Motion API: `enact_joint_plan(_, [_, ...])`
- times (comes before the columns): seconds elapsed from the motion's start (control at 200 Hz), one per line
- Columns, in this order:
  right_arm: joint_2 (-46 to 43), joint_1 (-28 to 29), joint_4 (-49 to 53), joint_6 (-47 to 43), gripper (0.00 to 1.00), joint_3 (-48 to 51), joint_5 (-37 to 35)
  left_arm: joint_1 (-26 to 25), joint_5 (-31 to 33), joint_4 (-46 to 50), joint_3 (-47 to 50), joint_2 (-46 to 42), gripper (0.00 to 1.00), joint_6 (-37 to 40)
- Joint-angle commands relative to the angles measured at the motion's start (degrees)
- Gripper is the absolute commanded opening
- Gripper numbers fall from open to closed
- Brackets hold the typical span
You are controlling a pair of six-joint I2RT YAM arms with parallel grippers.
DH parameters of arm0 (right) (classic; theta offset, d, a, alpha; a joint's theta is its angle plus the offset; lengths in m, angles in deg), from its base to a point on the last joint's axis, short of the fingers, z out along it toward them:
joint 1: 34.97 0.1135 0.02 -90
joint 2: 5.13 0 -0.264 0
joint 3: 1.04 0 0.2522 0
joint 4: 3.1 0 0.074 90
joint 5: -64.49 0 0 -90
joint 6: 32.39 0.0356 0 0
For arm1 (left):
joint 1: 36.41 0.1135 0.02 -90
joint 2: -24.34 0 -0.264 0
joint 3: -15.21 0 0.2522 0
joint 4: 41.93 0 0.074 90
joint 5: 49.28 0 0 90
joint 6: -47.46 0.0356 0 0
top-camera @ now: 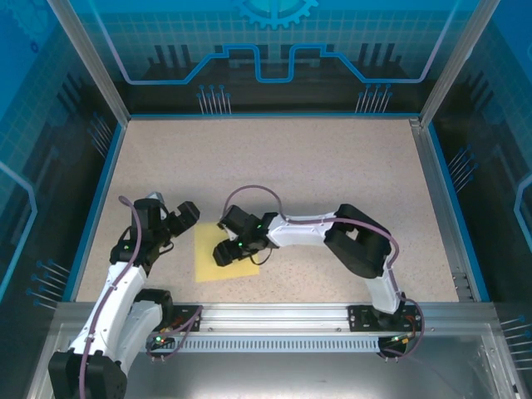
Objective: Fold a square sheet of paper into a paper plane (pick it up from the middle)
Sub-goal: Move the square sheet of paper to the center of the table.
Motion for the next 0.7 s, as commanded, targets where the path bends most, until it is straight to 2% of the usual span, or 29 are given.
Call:
enact_joint_plan(0.0, [-1.1,-4.2,5.8,-0.1,0.67,6.8,-3.2,-0.1,-3.1,0.2,0.5,0.3,0.99,-0.4])
enact_joint_plan(0.275, [-10.5,-12.8,8.7,-5.7,0.68,15.7,-4.8,-0.1,-9.9,-2.1,0.3,3.1,0.98,-0.4])
enact_joint_plan(0.395, [-14.4,-14.1,10.4,-6.8,0.69,16.5,-6.6,-0.2,-11.7,-2.9,0.2,4.5,0.98,-0.2])
enact_joint_plan(0.555, [-16.9,-11.3,8.8,-9.6,0.70,13.7,-4.3,-0.6,-13.7,-5.2,0.2,6.6,0.99,-0.6])
enact_joint_plan(0.695, [-13.3,-8.6,6.7,-12.4,0.68,8.3,1.4,-1.2,-13.6,-4.7,-0.4,8.0,0.98,-0.2])
